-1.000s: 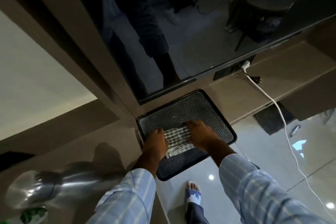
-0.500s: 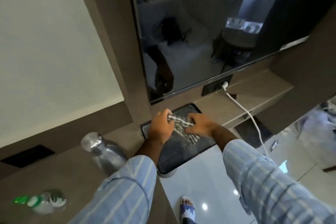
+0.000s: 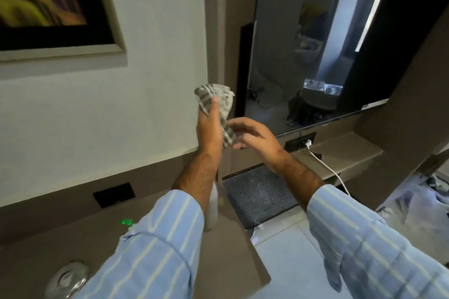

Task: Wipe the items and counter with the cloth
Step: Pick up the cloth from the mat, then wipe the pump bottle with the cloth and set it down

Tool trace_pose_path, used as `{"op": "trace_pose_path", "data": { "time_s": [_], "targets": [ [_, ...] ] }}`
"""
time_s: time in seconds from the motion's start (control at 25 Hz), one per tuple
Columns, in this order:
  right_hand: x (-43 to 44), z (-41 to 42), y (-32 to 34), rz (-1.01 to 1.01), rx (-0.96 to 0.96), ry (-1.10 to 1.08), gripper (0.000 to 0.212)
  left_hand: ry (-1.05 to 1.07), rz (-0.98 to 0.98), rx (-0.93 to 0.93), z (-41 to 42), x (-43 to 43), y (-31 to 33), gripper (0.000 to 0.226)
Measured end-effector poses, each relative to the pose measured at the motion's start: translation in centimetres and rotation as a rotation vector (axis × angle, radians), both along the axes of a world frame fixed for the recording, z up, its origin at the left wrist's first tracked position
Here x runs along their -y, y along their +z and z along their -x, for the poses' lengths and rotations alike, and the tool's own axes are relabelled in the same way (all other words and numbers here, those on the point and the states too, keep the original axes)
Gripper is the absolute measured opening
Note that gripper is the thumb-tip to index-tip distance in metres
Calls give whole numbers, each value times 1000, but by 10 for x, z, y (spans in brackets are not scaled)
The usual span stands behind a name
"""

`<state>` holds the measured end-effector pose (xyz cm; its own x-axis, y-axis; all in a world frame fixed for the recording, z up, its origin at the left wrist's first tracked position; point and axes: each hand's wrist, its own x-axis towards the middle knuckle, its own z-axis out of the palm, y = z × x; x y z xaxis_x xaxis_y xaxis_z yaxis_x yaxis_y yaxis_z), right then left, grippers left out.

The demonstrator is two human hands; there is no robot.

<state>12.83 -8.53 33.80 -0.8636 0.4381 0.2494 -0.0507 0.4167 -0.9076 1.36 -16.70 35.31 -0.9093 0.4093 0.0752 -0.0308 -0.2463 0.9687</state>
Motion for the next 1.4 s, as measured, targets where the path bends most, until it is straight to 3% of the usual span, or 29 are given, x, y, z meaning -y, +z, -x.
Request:
{"op": "trace_pose_path", "data": {
  "time_s": [0.04, 0.16, 0.32, 0.44, 0.52, 0.68, 0.84, 1.0, 1.12, 1.24, 1.28, 1.4],
  "targets": [
    [8, 11, -7, 32, 7, -32, 32, 84, 9, 3, 13, 21, -5, 59],
    [30, 56, -43, -263, 199, -124, 37, 259, 13, 168, 40, 77, -60, 59],
    [42, 112, -90, -451, 460, 19, 50, 214, 297, 273, 47, 89, -169, 83],
    [40, 117, -105, -433, 383, 4, 52, 115, 310, 179, 2, 68, -182, 55],
    [33, 111, -110, -404, 339, 2, 54, 132, 358, 162, -13, 59, -204, 51],
    [34, 113, -112, -408, 256, 41, 56, 72, 260, 512, 12, 61, -235, 56],
    [33, 120, -118, -439, 220, 31, 54, 157, 235, 216, -3, 50, -220, 53],
    [33, 114, -117, -418, 244, 25, 52, 91, 419, 338, 9, 72, -234, 45],
    [37, 113, -113, -322, 264, -3, 48, 106, 547, 266, 23, 90, -223, 49],
    [40, 110, -110, -282, 320, -21, 40, 146, 550, 235, 33, 104, -202, 48],
    [42, 108, -108, -310, 341, -5, 38, 186, 519, 220, 40, 115, -198, 49],
    [48, 96, -90, -609, 270, -41, 67, 338, 520, 29, 58, 172, -193, 53]
  ]
}}
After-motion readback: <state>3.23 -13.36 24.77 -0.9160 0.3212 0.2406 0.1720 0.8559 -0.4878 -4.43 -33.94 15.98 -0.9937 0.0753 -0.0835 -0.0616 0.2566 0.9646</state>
